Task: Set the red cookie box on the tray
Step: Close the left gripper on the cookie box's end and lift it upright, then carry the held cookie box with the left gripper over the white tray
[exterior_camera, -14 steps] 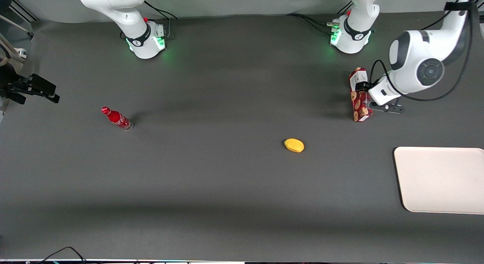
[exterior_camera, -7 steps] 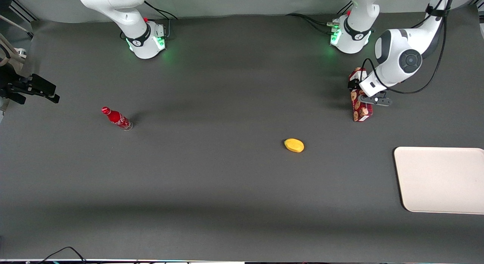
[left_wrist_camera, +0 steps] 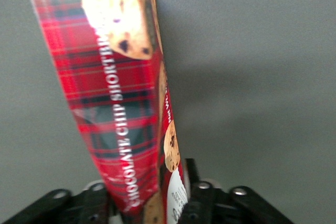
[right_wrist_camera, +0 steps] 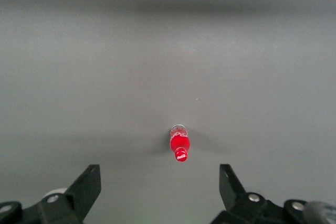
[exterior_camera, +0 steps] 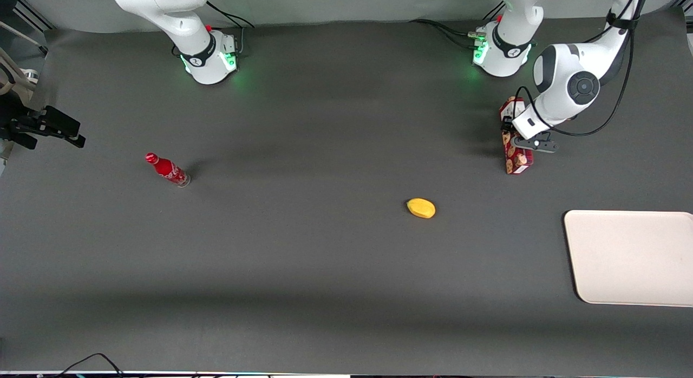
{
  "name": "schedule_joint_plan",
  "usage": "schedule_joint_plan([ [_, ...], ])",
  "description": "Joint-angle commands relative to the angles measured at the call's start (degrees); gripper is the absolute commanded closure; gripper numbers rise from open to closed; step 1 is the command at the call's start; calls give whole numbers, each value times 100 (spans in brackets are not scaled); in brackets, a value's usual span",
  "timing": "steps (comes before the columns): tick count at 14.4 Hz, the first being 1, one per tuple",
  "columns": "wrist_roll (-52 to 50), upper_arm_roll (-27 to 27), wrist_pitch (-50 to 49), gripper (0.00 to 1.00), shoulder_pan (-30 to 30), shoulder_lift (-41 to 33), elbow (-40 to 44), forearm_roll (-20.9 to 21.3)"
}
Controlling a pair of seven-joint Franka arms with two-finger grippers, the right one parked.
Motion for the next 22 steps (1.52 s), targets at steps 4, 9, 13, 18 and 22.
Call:
schedule_joint_plan([
  [4,111,9,162,100,-14,-149,-189,-86],
  [9,58,35,-931,100,38,-219,519,-384],
  [13,-12,395,-2366,100,83,-132,2065,-376],
  [18,303,1195,-3432,100,74,1298,4999,132],
  [22,1339,1871,-3397,100,109,2871,7162,81],
])
